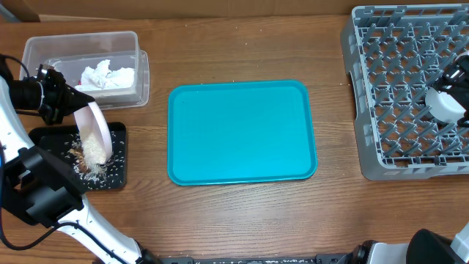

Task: Sort waste into correct bins and load items into the dishwasher
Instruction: 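Tilt the plate with the left gripper to dump rice onto the black tray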

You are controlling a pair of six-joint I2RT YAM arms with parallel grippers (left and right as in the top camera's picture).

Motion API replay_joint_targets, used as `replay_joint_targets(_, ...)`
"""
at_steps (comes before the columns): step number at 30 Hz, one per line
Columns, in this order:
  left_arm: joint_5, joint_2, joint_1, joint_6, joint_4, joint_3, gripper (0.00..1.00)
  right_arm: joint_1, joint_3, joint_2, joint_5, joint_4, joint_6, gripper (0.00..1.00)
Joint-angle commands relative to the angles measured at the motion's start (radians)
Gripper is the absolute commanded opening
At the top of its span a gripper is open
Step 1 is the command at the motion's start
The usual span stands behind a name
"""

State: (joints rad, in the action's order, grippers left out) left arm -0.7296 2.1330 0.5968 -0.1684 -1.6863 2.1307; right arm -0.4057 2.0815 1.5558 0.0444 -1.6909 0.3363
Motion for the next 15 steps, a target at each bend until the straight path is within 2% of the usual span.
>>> replay_joint_targets(1, -0.078, 0.000, 0.007, 0.056, -0.004, 0.024, 0.04, -0.003, 0.014, -0.002, -0.007, 0.005, 0.002, 1.00)
replay_joint_targets(10, -0.183, -0.002, 0.034, 0.058, -0.004, 0.024, 0.04, -0.003, 0.014, -0.002, -0.007, 0.005, 0.002, 1.00)
replay_joint_targets(15, -0.189, -0.001, 0.045, 0.056, -0.004, 0.024, 0.04, -0.003, 0.014, -0.002, -0.007, 0.005, 0.002, 1.00)
